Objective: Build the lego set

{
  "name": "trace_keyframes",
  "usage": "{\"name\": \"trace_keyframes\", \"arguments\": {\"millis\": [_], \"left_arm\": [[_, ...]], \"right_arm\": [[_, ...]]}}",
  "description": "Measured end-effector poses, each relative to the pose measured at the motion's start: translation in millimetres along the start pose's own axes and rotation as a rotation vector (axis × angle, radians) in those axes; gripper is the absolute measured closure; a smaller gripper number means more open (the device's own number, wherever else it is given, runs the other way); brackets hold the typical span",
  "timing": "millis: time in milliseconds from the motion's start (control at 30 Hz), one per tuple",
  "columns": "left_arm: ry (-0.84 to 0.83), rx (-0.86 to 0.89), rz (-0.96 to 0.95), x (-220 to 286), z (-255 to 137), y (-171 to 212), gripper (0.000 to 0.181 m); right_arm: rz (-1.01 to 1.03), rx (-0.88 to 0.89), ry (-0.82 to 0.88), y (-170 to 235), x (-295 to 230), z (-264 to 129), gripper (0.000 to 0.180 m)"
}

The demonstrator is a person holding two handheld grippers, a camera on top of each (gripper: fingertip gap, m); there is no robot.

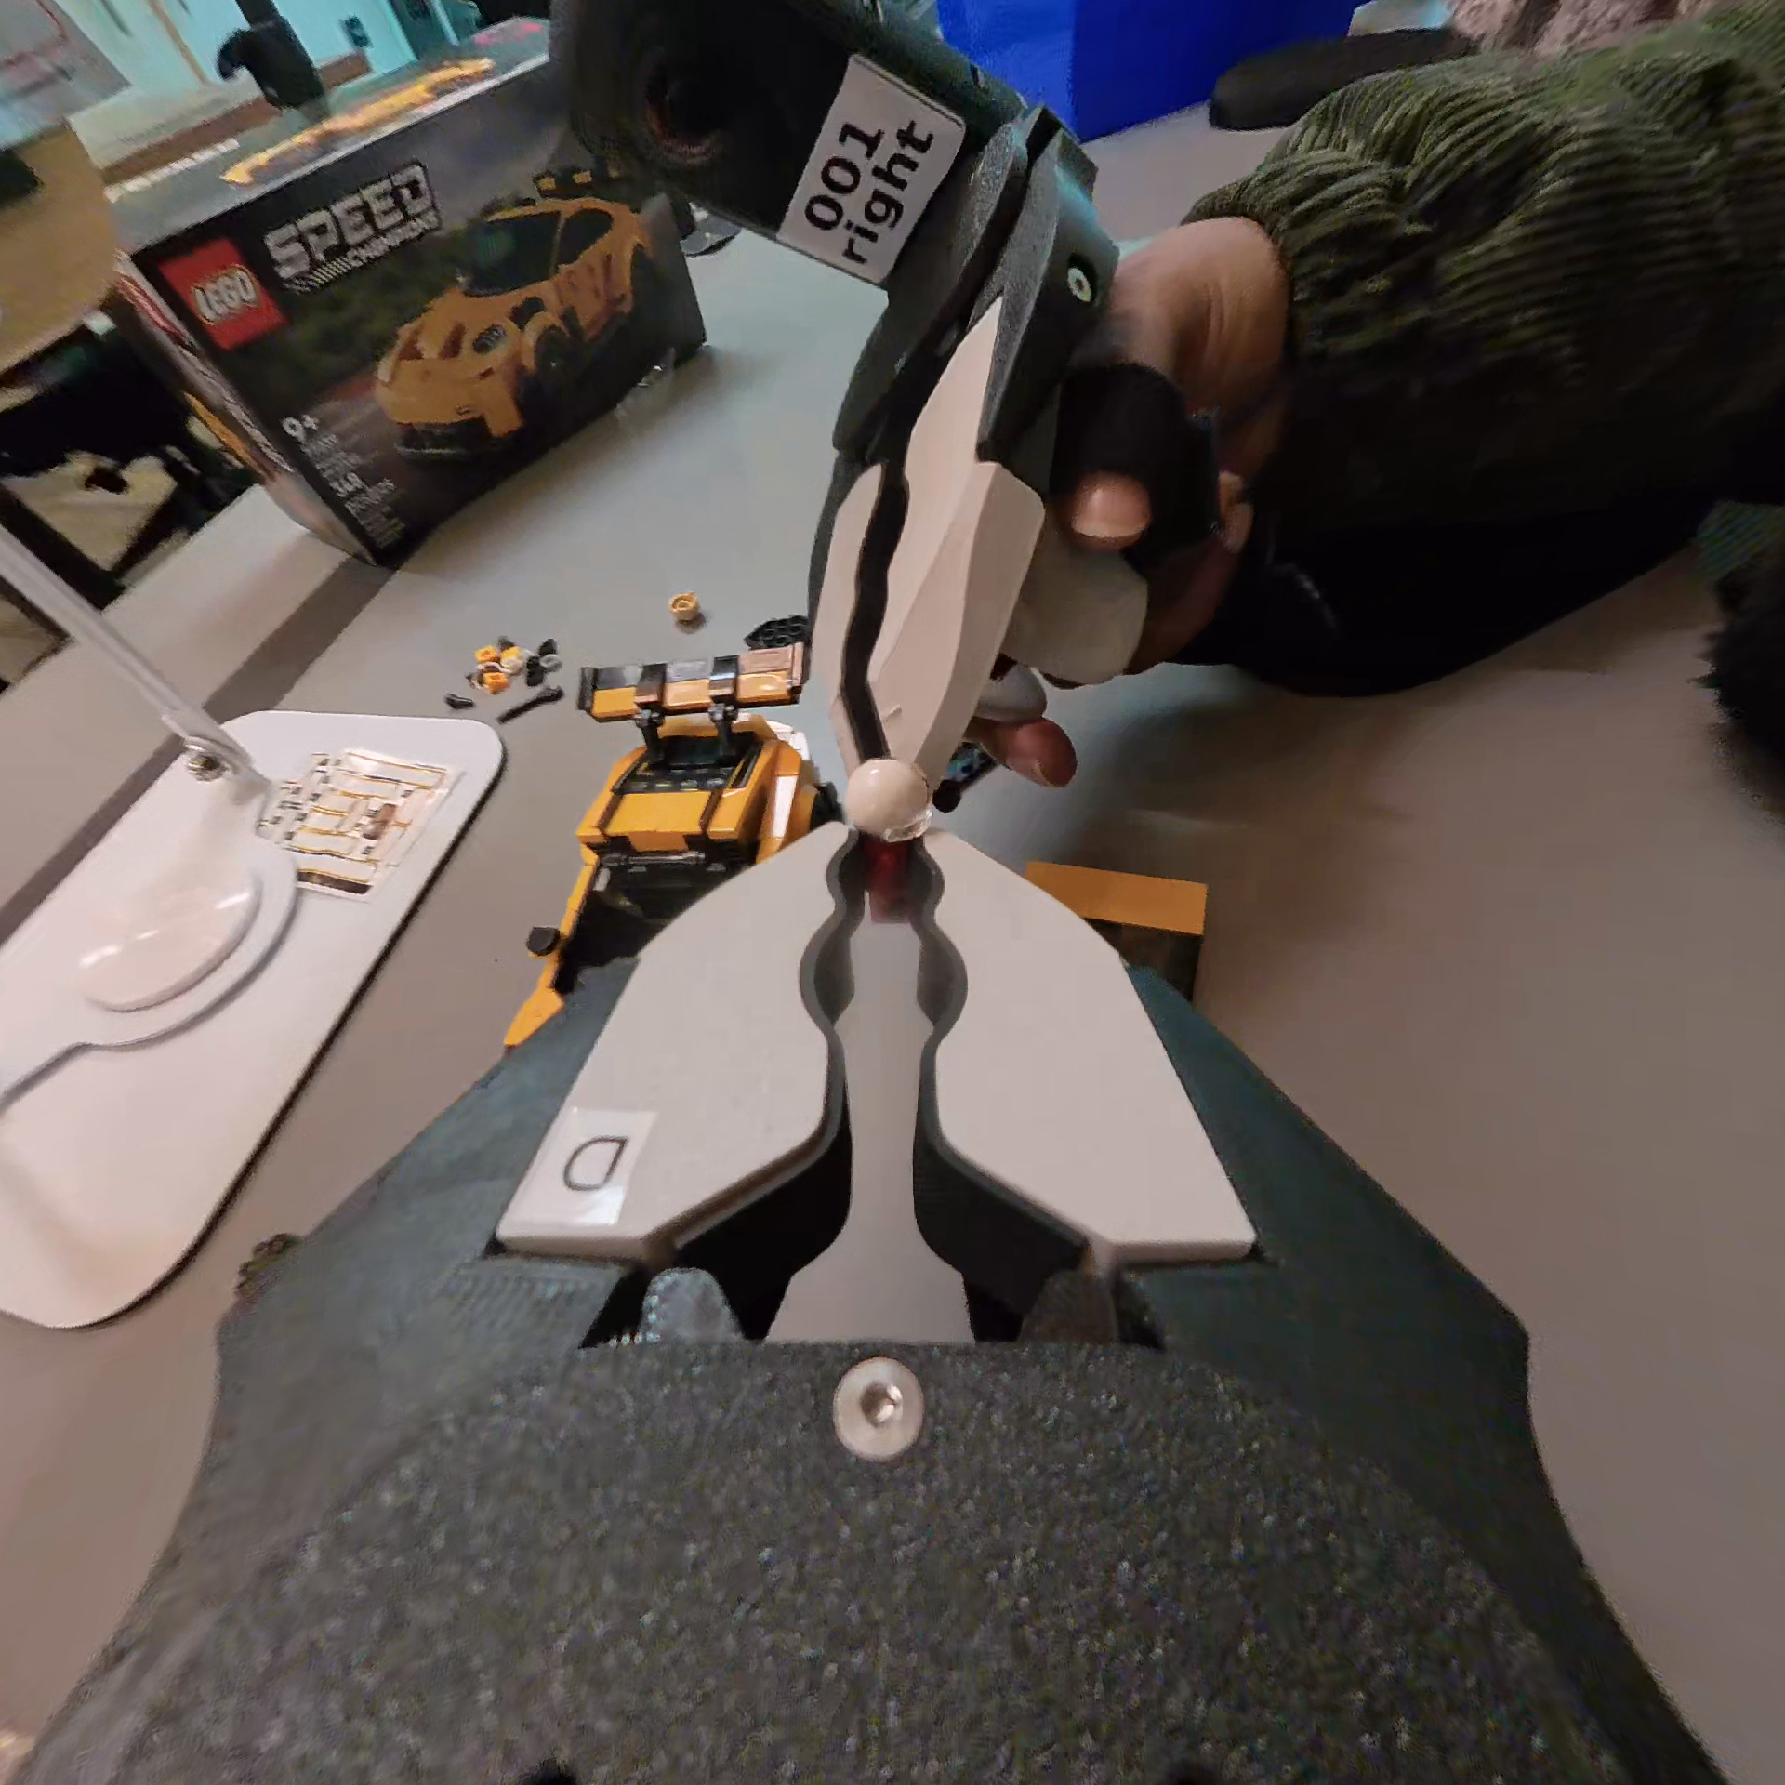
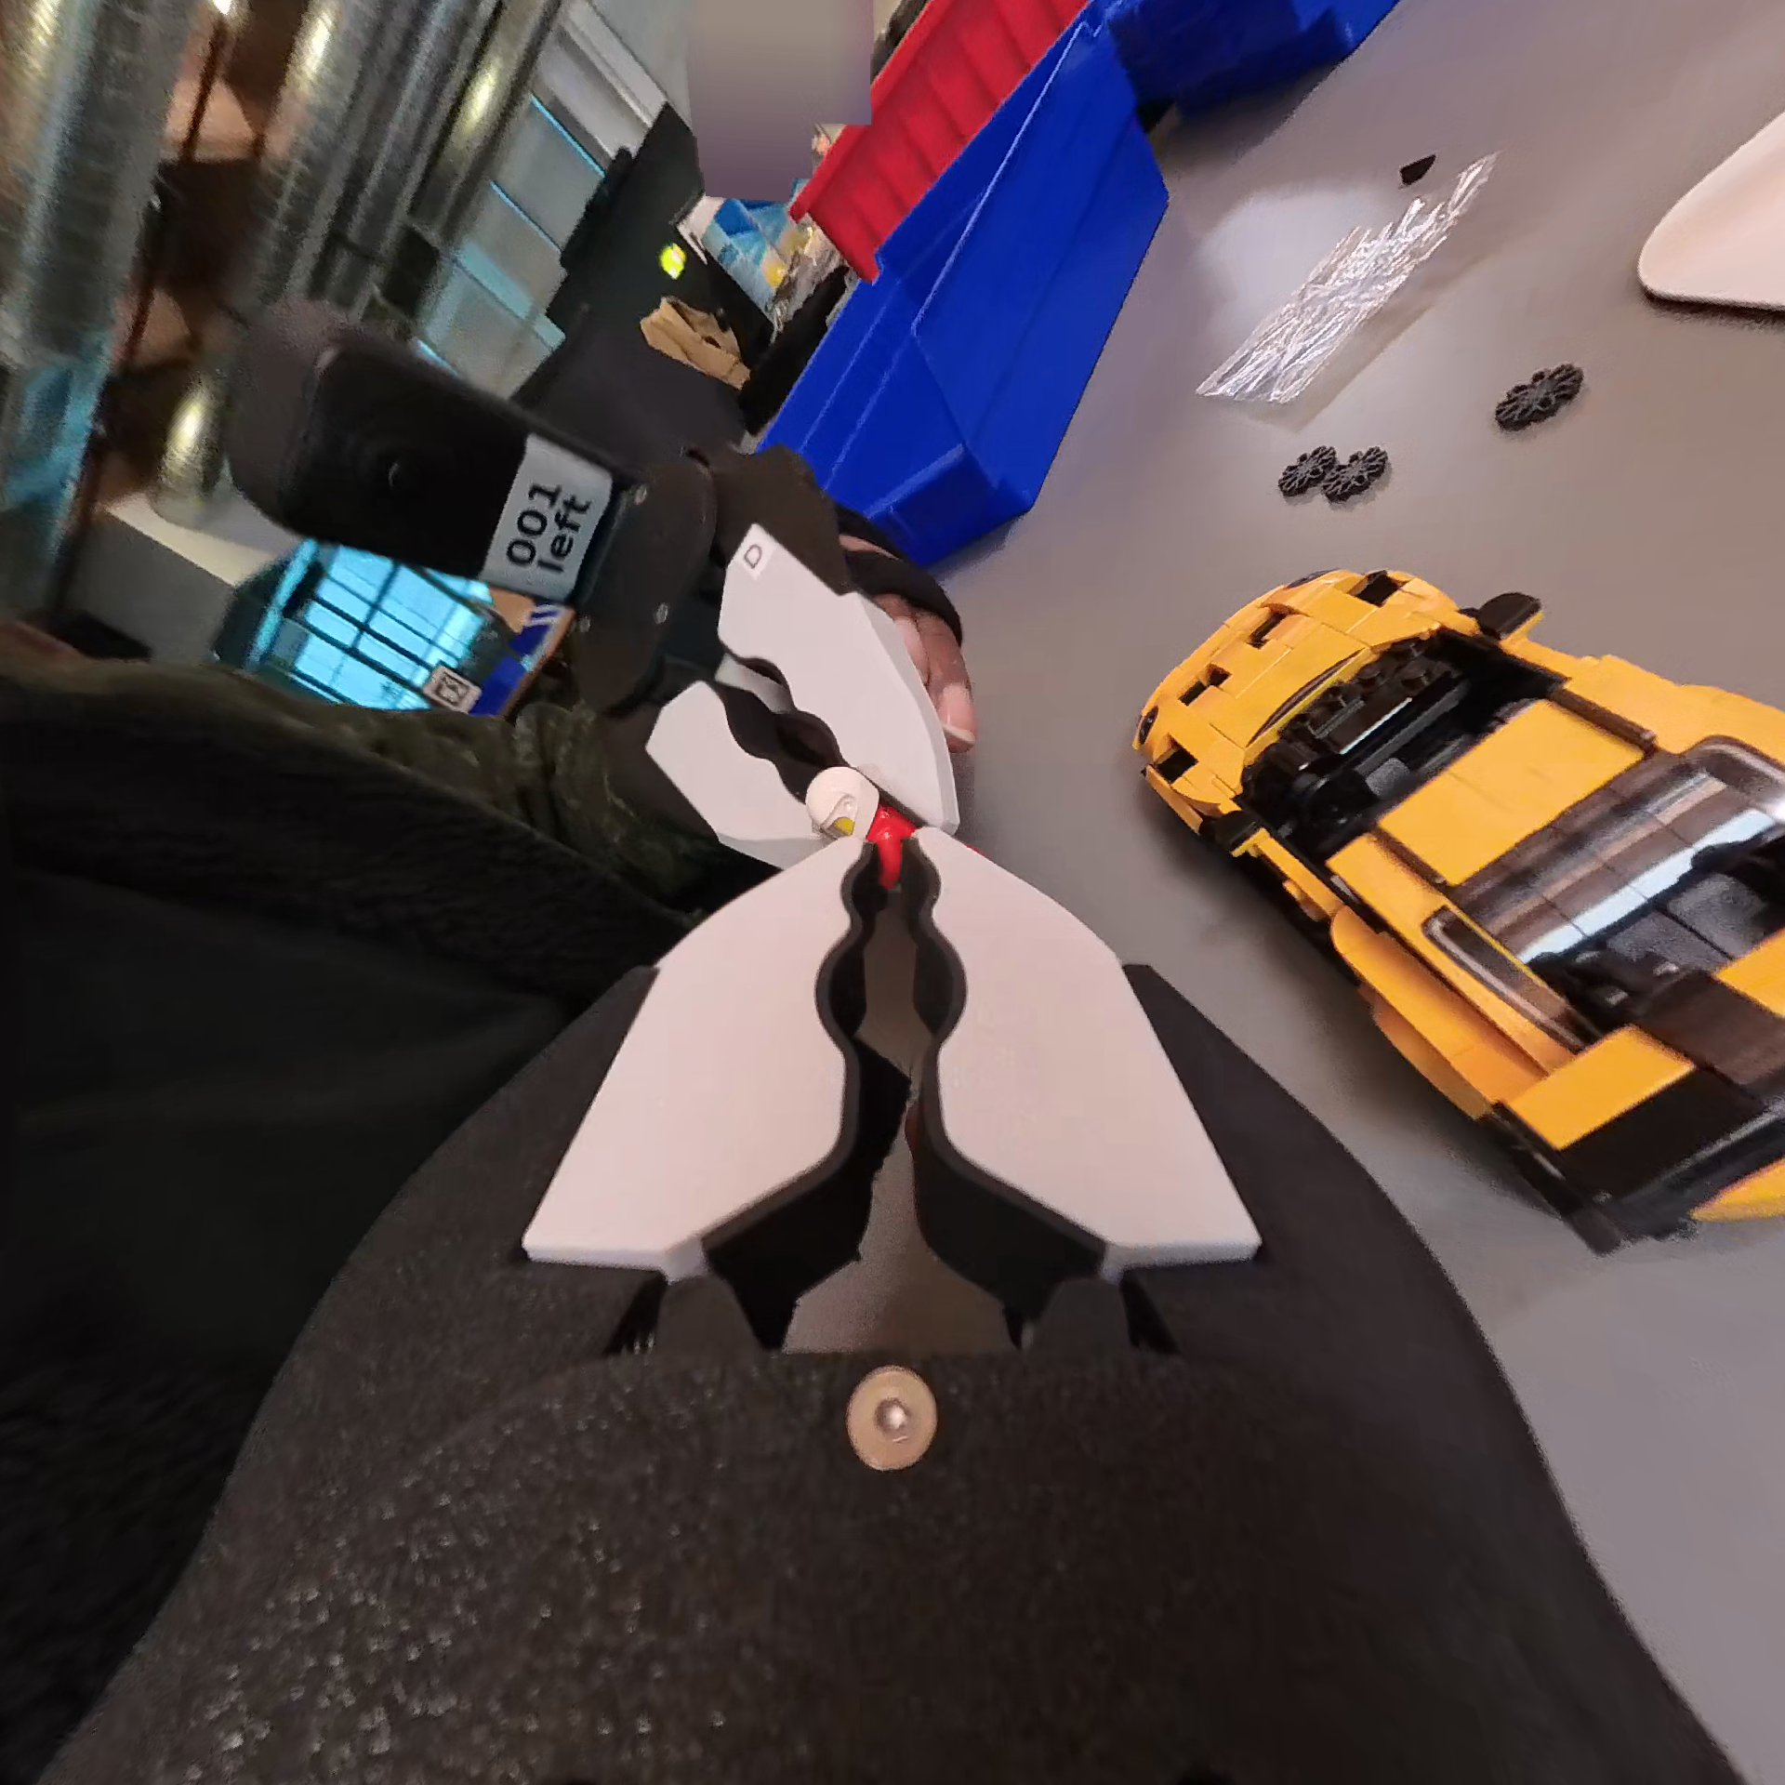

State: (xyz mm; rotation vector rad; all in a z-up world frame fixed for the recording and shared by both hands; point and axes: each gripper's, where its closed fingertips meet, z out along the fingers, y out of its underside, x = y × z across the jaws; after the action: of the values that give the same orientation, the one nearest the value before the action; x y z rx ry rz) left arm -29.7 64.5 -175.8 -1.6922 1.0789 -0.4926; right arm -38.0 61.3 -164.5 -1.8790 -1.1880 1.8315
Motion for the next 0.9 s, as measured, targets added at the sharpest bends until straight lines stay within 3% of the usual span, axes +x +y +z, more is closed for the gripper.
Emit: {"name": "trace_keyframes", "arguments": {"millis": [267,367,533,900], "left_arm": [[-0.059,0.023,0.035,-8,-3,-3,0.173],[0.062,0.066,-0.122,-4,-7,-7,0.172],[0.214,0.087,-0.262,6,-12,-7,0.173],[0.313,0.058,-0.274,22,-12,-4,0.173]], "right_arm": [[0.073,0.078,-0.048,-9,-2,0,0.176],[-0.164,0.067,-0.058,-14,-15,-5,0.166],[-0.636,-0.049,0.121,-2,-13,-8,0.157],[-0.671,-0.122,0.083,16,-15,0,0.163]]}}
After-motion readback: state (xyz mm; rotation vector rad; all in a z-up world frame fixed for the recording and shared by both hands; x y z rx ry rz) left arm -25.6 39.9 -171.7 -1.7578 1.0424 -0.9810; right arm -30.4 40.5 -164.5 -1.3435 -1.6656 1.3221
